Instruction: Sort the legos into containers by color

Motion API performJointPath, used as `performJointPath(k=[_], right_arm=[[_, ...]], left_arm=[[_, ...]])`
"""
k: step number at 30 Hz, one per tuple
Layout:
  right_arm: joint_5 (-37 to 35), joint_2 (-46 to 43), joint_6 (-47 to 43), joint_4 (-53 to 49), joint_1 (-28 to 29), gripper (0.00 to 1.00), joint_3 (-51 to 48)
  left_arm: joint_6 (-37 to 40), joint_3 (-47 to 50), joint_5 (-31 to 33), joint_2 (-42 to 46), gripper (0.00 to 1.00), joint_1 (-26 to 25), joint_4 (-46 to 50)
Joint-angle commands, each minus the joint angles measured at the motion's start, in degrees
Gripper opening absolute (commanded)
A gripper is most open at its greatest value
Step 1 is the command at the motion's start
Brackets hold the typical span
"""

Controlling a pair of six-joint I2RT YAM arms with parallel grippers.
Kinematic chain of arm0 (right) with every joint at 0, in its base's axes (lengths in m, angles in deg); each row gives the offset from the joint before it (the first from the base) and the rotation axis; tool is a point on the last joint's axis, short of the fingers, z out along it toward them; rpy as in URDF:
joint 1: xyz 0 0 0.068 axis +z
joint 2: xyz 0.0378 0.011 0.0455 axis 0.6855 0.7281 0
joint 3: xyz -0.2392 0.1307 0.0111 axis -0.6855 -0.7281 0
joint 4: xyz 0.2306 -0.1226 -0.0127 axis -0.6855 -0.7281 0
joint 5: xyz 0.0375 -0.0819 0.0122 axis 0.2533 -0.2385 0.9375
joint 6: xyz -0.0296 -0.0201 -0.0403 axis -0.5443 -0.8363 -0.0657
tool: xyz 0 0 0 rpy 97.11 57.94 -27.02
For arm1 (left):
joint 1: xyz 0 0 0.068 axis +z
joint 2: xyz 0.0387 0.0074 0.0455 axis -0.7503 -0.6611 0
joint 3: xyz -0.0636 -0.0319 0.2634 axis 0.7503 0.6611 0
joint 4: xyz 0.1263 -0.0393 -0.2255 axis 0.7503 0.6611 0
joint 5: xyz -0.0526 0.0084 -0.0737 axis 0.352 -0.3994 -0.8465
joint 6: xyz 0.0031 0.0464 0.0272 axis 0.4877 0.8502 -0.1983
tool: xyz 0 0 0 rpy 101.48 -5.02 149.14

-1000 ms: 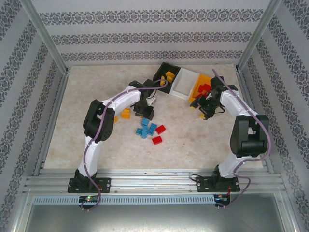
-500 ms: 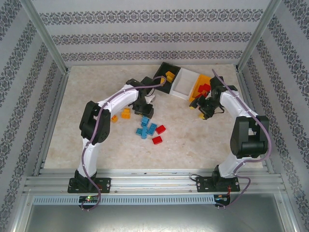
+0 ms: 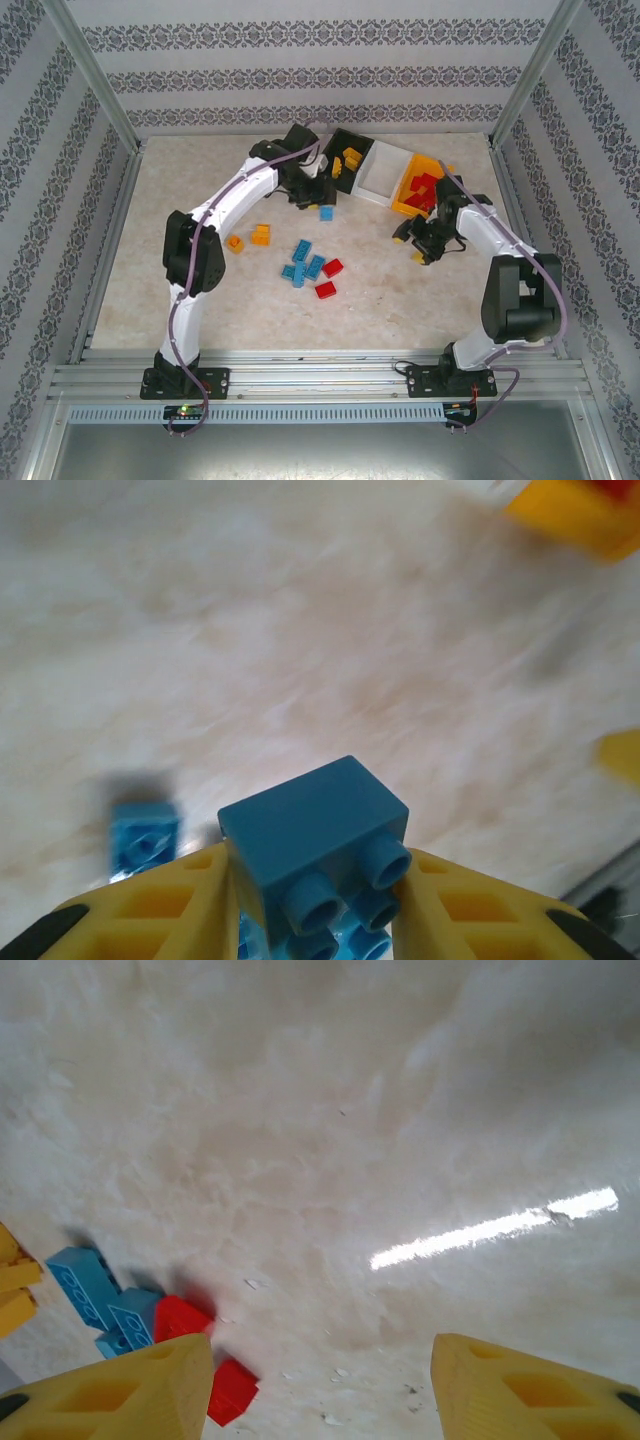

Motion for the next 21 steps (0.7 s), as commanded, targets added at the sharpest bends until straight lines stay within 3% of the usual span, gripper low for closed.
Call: performJointPath(k=[1,5,11,18,21], right_arm=[[0.3,-3.7,1.6,0.7,0.7,0.60,-4.3],[0.3,-7.7,2.9,1.1,1.2,0.61,-9.2],[-0.4,-13.8,5.8,2.6,1.9,0.61,-16.1],[-0.4,-17.7,8.0,3.5,2.4,0.61,-20.1],[-0.5,-18.6,8.5,3.5,2.6,0.61,-20.9]], left_arm=[[-19.1,-2.6,-8.9,-5.4,0.39,0.8,-16.8],[-33.6,-10.2,-12.7,-13.4,0.39,0.7,-30.1],[-42.7,-30.9,-12.4,-26.7,0.39,0.1,-33.8],[-50.3,-32.3,-5.9,-31.9,0.41,0.3,-43.9],[-51.2,-32.8,-4.8,-33.1,0.50,0.3,-45.0]])
